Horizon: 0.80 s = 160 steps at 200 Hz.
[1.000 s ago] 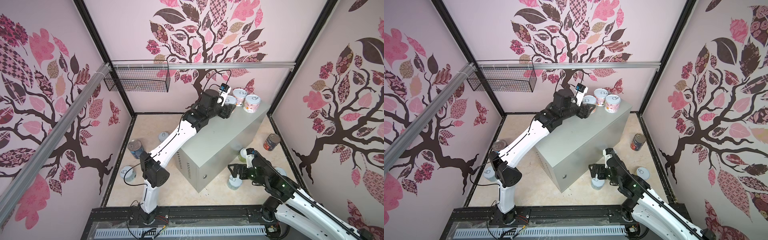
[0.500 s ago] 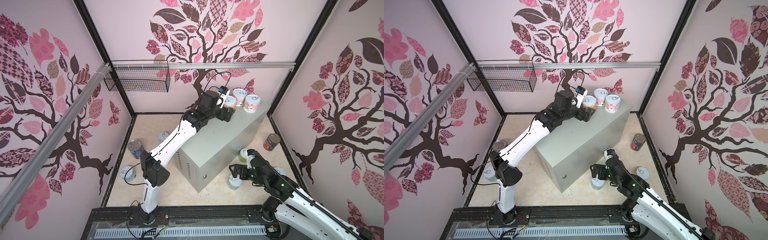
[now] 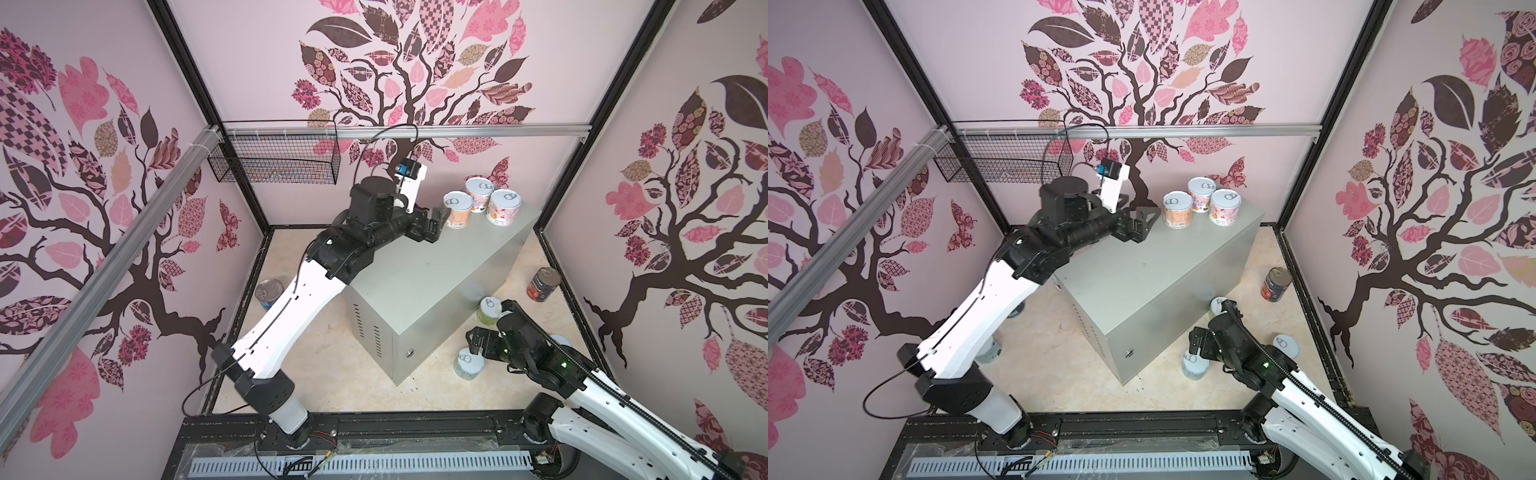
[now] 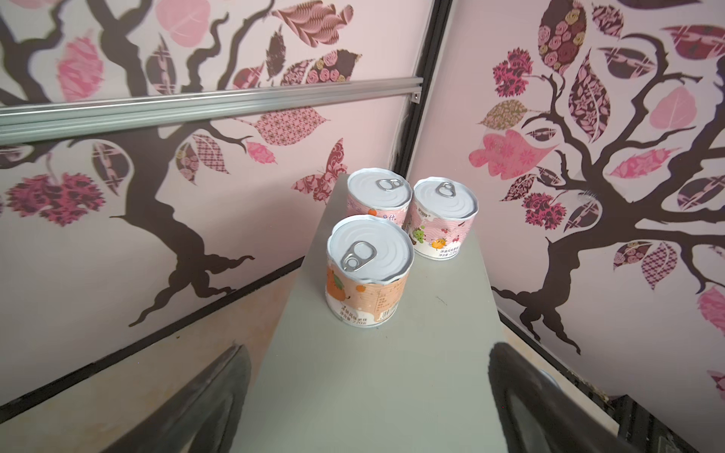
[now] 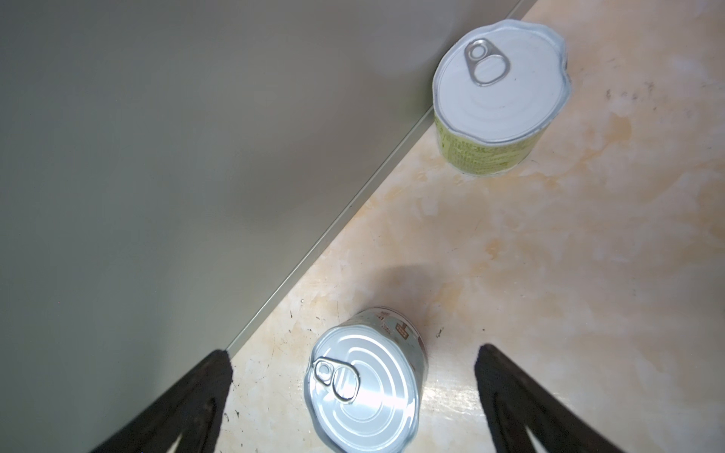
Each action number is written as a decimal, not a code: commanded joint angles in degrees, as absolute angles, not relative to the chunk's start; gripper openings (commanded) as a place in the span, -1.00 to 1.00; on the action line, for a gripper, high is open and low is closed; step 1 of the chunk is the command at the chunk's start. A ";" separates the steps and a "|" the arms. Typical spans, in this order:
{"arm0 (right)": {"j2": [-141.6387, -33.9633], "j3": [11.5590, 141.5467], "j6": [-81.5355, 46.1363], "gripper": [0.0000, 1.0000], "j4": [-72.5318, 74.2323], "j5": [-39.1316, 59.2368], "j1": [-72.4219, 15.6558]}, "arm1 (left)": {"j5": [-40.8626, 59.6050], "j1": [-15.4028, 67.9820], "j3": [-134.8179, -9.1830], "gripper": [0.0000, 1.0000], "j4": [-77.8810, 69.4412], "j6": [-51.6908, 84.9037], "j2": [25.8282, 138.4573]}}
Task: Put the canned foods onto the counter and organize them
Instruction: 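Open the left gripper and withdraw while the right gripper lowers toward the silver-lidded can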
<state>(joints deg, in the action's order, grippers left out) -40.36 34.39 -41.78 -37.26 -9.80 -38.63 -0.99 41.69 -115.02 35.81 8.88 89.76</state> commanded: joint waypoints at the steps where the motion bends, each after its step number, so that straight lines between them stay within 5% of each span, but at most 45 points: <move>1: -41.66 33.83 -43.04 1.00 -38.09 -8.60 -39.27 | -6.63 41.79 -109.14 0.96 41.97 11.93 83.85; 160: -53.35 31.16 -50.04 1.00 -36.43 -14.50 -49.09 | -19.07 41.22 -69.35 0.96 51.20 18.29 43.62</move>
<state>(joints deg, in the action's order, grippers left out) -51.55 31.48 -48.10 -36.60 -12.88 -47.92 -17.17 41.54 -72.88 50.78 17.45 46.02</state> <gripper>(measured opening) 0.999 0.980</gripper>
